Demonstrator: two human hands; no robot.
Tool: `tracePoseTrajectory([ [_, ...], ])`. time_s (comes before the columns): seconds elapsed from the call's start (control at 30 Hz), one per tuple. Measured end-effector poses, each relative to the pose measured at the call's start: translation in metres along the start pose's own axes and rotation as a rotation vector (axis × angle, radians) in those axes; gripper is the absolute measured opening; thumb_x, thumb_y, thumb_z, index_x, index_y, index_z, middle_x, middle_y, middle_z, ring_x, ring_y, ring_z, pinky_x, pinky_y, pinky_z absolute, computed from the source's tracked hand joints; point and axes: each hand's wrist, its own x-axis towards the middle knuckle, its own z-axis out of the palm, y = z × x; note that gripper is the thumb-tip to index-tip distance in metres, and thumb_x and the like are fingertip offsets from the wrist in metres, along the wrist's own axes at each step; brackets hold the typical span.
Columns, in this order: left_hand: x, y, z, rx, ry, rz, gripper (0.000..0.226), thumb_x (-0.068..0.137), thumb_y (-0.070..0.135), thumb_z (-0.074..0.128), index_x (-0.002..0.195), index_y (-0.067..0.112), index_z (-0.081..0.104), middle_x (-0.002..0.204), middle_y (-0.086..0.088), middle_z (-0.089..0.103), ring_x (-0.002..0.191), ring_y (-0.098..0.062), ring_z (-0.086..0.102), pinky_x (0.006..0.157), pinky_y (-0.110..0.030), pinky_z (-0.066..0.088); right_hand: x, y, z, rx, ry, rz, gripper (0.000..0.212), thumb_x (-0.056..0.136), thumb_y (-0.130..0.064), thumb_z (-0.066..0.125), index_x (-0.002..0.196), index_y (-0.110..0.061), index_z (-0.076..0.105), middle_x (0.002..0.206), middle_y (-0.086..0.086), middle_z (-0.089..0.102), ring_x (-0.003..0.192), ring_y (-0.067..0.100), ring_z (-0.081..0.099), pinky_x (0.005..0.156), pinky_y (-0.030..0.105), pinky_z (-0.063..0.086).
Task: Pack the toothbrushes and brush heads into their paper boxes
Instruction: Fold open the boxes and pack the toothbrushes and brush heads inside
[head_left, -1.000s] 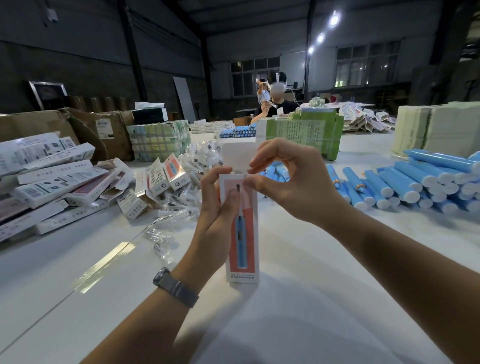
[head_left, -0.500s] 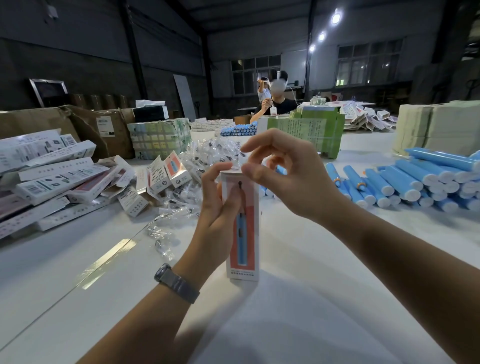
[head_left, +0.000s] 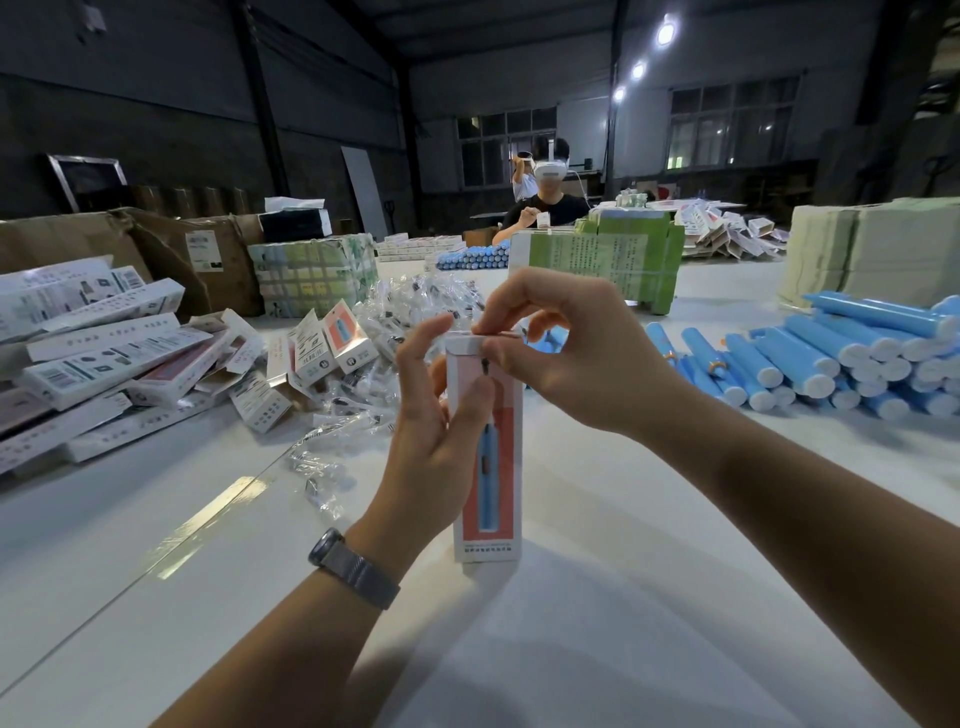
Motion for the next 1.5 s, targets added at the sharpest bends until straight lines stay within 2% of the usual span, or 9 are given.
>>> tracePoseTrajectory([
  [0.37, 0.0, 0.004, 0.001, 0.014, -0.042, 0.026, 0.046, 0.103, 0.026, 0.04, 0.127, 0.062, 0.025, 0.1, 0.024, 0.062, 0.09, -0.014, 0.068, 0.073, -0.024, 0.056, 0.002, -0.004, -0.004, 0.125, 0.039, 0.037, 0.022, 0.081, -0.006, 0.078, 0.085, -0.02, 0.062, 0.079, -0.006, 0.07, 0.075, 0.004, 0.068, 0.068, 0.021, 0.054],
  [0.5, -0.001, 0.006, 0.001, -0.012, -0.042, 0.029, 0.044, 0.099, 0.035, 0.044, 0.127, 0.066, 0.027, 0.097, 0.018, 0.061, 0.085, -0.016, 0.065, 0.071, -0.031, 0.058, 0.002, -0.003, -0.003, 0.188, 0.051, 0.067, 0.022, 0.08, -0.005, 0.079, 0.082, -0.019, 0.063, 0.074, -0.008, 0.067, 0.07, 0.003, 0.065, 0.069, 0.023, 0.055],
  [0.6, -0.001, 0.006, 0.001, -0.01, -0.057, 0.036, 0.045, 0.099, 0.038, 0.043, 0.129, 0.067, 0.026, 0.098, 0.022, 0.061, 0.088, -0.013, 0.067, 0.072, -0.026, 0.056, 0.004, -0.002, -0.004, 0.246, 0.072, 0.077, 0.022, 0.079, -0.004, 0.079, 0.081, -0.019, 0.063, 0.073, -0.007, 0.065, 0.07, 0.007, 0.065, 0.072, 0.03, 0.059],
  [0.93, -0.001, 0.007, 0.001, 0.021, -0.041, 0.049, 0.047, 0.103, 0.03, 0.042, 0.125, 0.069, 0.026, 0.099, 0.026, 0.06, 0.093, -0.012, 0.068, 0.071, -0.021, 0.056, 0.005, 0.004, -0.007, 0.298, -0.037, 0.143, 0.01, 0.083, -0.01, 0.076, 0.079, -0.018, 0.071, 0.073, -0.006, 0.073, 0.072, 0.006, 0.068, 0.069, 0.018, 0.053],
  [1.03, -0.001, 0.006, 0.001, 0.029, -0.02, 0.055, 0.042, 0.101, 0.032, 0.042, 0.122, 0.066, 0.028, 0.097, 0.019, 0.06, 0.086, -0.016, 0.066, 0.07, -0.026, 0.059, 0.004, 0.006, -0.008, 0.34, -0.055, 0.172, 0.004, 0.085, -0.013, 0.074, 0.081, -0.014, 0.073, 0.072, -0.006, 0.072, 0.068, 0.003, 0.065, 0.066, 0.015, 0.049],
  [1.17, -0.001, 0.005, -0.001, 0.038, 0.01, 0.038, 0.039, 0.102, 0.026, 0.041, 0.121, 0.058, 0.029, 0.094, 0.017, 0.06, 0.079, -0.015, 0.064, 0.07, -0.034, 0.06, 0.003, 0.009, -0.006, 0.332, -0.064, 0.201, 0.016, 0.088, -0.02, 0.071, 0.086, -0.004, 0.074, 0.076, 0.002, 0.073, 0.069, 0.007, 0.064, 0.065, 0.02, 0.05],
  [1.27, 0.0, 0.004, -0.002, 0.03, 0.014, 0.059, 0.029, 0.101, 0.016, 0.041, 0.122, 0.033, 0.031, 0.094, 0.024, 0.059, 0.077, -0.005, 0.061, 0.066, -0.028, 0.057, 0.003, 0.008, -0.003, 0.267, -0.042, 0.173, 0.011, 0.084, -0.018, 0.076, 0.088, -0.008, 0.075, 0.084, 0.007, 0.074, 0.081, 0.022, 0.069, 0.076, 0.034, 0.058],
  [1.33, 0.0, 0.004, -0.002, 0.031, 0.009, 0.068, 0.026, 0.1, 0.012, 0.042, 0.119, 0.027, 0.032, 0.093, 0.026, 0.058, 0.076, -0.002, 0.06, 0.065, -0.022, 0.054, 0.003, 0.007, -0.002, 0.237, -0.042, 0.17, 0.008, 0.083, -0.019, 0.077, 0.086, -0.011, 0.075, 0.085, 0.007, 0.074, 0.086, 0.025, 0.069, 0.083, 0.04, 0.057],
  [1.5, 0.0, 0.008, -0.003, 0.015, -0.002, 0.075, 0.026, 0.099, 0.01, 0.042, 0.112, 0.029, 0.032, 0.087, 0.023, 0.058, 0.071, -0.003, 0.061, 0.062, -0.017, 0.051, 0.006, 0.003, -0.004, 0.123, -0.094, 0.149, 0.009, 0.084, -0.02, 0.077, 0.088, -0.013, 0.075, 0.082, -0.009, 0.071, 0.084, 0.007, 0.066, 0.076, 0.026, 0.051],
])
